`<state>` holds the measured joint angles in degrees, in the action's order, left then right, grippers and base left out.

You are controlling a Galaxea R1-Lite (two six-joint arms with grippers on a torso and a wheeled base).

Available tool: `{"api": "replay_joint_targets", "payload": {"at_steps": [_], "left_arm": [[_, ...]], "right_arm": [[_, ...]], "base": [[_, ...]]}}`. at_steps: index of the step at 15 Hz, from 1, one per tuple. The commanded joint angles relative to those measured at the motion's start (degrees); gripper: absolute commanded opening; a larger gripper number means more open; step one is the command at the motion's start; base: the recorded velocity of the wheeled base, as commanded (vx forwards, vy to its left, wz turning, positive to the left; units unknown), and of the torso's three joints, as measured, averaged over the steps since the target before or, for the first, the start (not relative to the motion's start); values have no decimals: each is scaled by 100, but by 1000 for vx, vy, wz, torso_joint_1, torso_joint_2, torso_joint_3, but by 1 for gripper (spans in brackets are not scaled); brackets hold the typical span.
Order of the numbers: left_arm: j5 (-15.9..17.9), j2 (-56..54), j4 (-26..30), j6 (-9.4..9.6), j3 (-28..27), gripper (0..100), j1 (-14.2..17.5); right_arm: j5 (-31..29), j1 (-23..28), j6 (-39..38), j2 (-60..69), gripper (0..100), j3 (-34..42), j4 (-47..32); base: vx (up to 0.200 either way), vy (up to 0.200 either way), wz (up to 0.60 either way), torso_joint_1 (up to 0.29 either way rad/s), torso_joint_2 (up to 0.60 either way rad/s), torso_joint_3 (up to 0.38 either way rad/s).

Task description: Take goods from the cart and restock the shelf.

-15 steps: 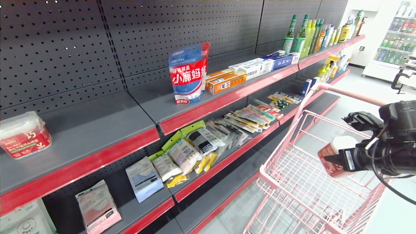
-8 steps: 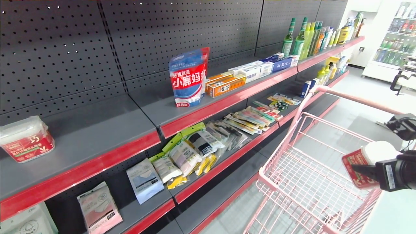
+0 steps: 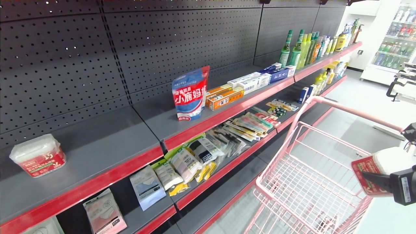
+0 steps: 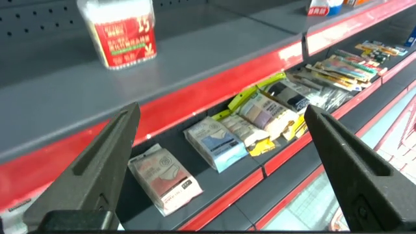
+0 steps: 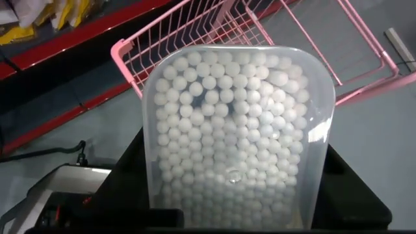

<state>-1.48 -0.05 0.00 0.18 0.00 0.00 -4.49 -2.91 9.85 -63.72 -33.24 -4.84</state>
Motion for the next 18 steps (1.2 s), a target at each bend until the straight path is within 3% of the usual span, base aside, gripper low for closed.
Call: {"api": "replay_joint_targets", "payload": {"at_steps": [1, 18], "left_arm": [[-2, 5, 0, -1, 0, 100, 0], [-2, 5, 0, -1, -9, 100, 0]], "right_arm": [[0, 1, 87, 123, 0, 64, -8], [0, -7, 448, 79, 0, 72, 1]], "base": [[0, 0, 0, 163, -383, -212], [0, 0, 0, 152, -334, -184]]}}
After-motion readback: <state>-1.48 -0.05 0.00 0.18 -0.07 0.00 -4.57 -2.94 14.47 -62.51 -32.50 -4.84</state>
